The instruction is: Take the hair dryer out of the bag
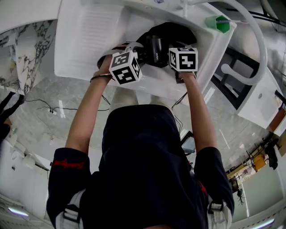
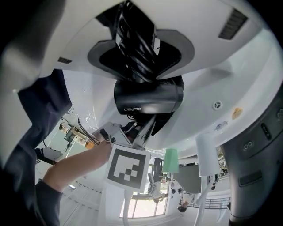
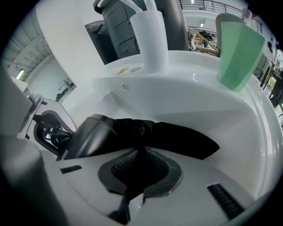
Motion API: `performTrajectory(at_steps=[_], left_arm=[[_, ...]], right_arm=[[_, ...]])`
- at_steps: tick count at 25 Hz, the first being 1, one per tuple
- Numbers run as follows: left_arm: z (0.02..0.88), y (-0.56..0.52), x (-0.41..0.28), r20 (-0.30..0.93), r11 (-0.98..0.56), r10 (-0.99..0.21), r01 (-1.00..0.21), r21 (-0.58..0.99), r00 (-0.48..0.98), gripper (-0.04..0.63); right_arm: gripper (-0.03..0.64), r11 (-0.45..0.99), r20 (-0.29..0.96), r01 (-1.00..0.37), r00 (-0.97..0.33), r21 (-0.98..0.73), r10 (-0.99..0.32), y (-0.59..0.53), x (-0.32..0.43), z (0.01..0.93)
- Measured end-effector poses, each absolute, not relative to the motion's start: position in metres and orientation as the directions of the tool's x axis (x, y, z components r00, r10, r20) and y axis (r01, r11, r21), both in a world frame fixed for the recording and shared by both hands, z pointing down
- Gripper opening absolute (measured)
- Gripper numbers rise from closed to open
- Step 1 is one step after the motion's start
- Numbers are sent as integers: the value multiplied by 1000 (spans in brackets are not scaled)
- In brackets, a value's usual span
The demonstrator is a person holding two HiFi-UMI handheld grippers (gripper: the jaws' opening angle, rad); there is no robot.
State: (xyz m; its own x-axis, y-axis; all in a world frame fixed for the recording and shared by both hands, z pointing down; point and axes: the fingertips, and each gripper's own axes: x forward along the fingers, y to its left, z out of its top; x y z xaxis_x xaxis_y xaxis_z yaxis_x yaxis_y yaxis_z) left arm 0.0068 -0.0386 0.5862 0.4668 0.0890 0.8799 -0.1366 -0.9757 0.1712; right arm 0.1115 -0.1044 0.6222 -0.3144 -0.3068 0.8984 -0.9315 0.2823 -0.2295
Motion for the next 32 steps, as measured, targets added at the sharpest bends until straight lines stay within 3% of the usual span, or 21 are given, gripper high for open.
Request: performTrajectory(at_steps=[14,32], left_arm=[[562,-51,-22,888,-946,-41,-305,113,457,209],[531,-71,-83,879,-858,-192,-510,66,436,209]], right_arm=[[48,309,907,-930,-293,-198,-302,-102,108,616],[49,460,938,-880,-250,-117,-240,-95,76,597]])
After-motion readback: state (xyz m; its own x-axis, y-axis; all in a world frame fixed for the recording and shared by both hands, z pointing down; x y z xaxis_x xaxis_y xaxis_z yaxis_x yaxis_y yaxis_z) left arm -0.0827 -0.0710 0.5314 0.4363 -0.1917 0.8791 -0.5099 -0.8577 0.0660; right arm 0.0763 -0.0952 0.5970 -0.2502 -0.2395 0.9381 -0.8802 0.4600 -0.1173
